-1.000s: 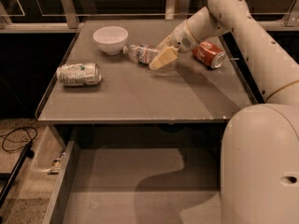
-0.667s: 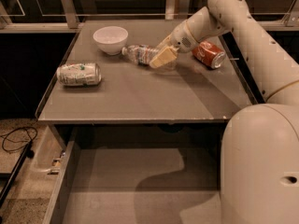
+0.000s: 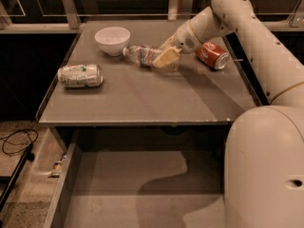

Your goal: Place water bottle into top drawer

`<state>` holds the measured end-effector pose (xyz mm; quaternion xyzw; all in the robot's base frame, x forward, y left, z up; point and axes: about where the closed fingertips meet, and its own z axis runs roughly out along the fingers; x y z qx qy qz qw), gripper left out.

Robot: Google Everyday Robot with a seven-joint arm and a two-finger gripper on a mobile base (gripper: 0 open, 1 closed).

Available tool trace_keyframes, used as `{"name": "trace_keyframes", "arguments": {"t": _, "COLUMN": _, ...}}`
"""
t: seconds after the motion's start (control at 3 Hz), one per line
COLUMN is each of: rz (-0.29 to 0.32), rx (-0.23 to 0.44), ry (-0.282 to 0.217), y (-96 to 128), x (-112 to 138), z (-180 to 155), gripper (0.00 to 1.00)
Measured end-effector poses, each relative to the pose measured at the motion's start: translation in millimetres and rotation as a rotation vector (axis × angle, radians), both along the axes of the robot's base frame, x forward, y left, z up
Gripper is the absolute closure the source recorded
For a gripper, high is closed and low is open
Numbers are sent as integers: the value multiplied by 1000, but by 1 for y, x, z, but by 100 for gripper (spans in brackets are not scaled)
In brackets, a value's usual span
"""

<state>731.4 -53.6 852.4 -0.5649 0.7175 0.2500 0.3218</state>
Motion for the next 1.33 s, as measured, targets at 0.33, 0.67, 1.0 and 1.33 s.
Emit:
{"name": "trace_keyframes", "arguments": {"t": 0.33, "rz": 12, "rx": 2, "ry": 8, "y": 3, "x": -3, "z": -4, "gripper": 100}}
{"name": "trace_keyframes", "arguments": {"t": 0.67, "rz": 16, "rx": 1, "ry": 5, "y": 2, "x": -6, "z": -1, "gripper": 100}}
{"name": "trace_keyframes", "arguments": {"t": 1.0, "rz": 49, "rx": -4, "ry": -31, "y": -4, "x": -26, "z": 16, "gripper": 100}}
{"name": "trace_keyframes", "arguments": {"t": 1.33, "rz": 76, "rx": 4, "ry": -76, "y": -19, "x": -59, "z": 35, "gripper": 100}}
